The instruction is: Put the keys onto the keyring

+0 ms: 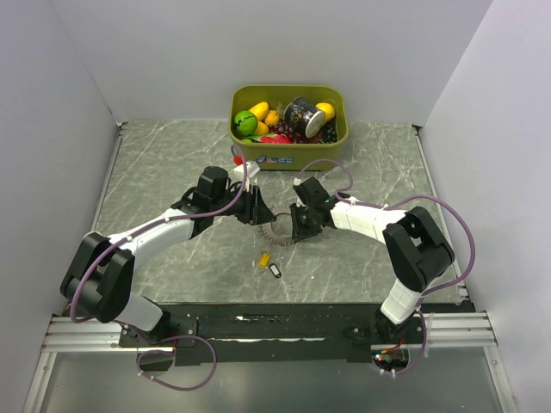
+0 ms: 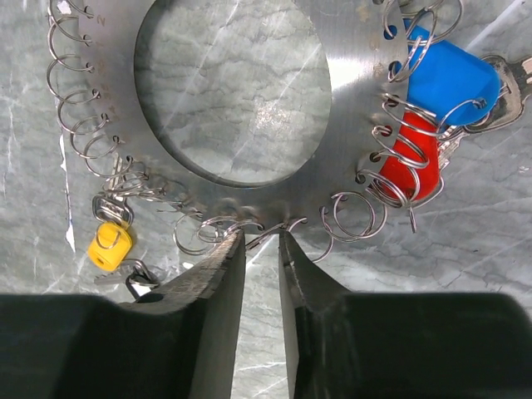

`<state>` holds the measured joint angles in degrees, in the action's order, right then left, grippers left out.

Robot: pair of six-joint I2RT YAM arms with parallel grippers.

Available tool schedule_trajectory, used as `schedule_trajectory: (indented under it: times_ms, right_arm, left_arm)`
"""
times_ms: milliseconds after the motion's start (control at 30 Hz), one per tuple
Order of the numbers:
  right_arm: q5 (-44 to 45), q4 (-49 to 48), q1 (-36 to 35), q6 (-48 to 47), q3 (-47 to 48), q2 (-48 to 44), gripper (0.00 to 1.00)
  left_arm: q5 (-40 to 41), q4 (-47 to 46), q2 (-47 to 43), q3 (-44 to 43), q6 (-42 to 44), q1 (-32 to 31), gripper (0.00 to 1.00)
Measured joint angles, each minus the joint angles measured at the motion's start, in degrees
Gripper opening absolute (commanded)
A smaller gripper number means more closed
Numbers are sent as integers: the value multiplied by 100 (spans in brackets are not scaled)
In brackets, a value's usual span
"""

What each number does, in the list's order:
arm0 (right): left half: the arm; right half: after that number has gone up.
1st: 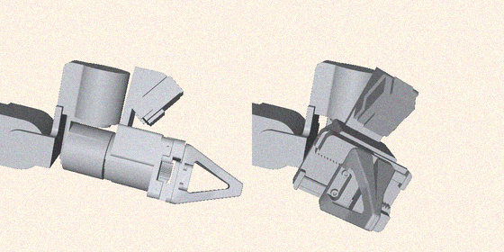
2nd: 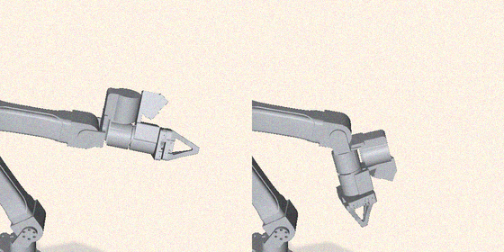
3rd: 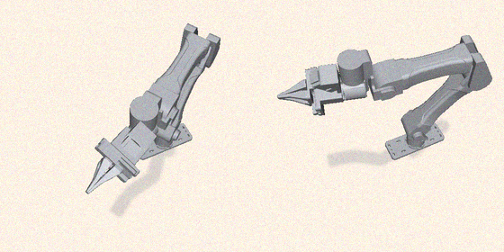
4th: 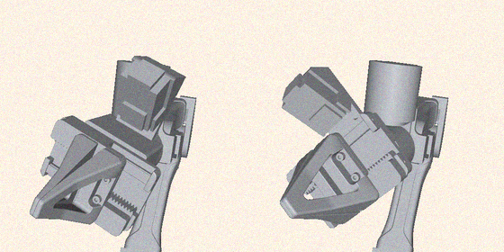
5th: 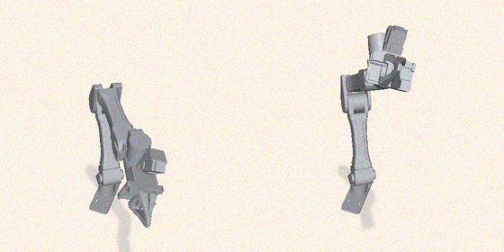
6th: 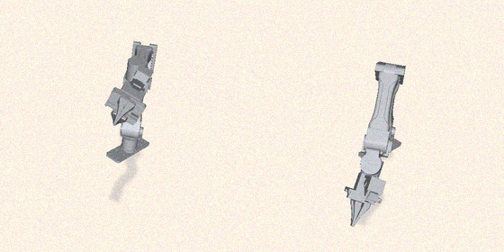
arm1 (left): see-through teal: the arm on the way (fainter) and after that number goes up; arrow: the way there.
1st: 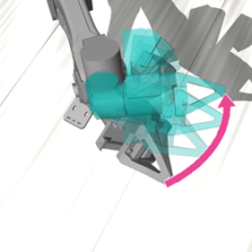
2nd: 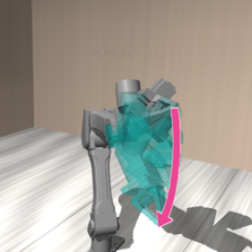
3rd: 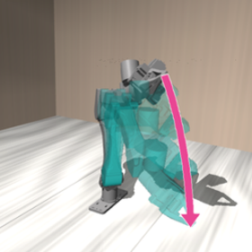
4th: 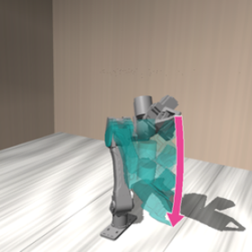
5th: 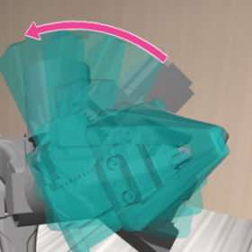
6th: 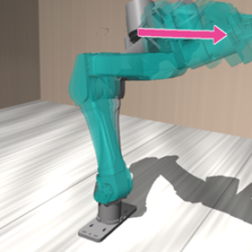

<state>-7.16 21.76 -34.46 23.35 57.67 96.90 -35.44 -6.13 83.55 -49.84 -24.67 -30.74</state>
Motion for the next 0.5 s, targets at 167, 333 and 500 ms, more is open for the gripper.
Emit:
schedule_trajectory:
  times_ms: [167,333,500]
  right_arm:
    - [-2,-20,2,0,0,35,25]
    - [-74,-68,28,2,0,52,27]
    - [-214,-168,50,35,-2,28,43]
  left_arm:
    - [0,2,61,0,0,-2,45]
    - [4,0,70,0,0,-2,45]
    - [22,2,72,0,0,-2,45]
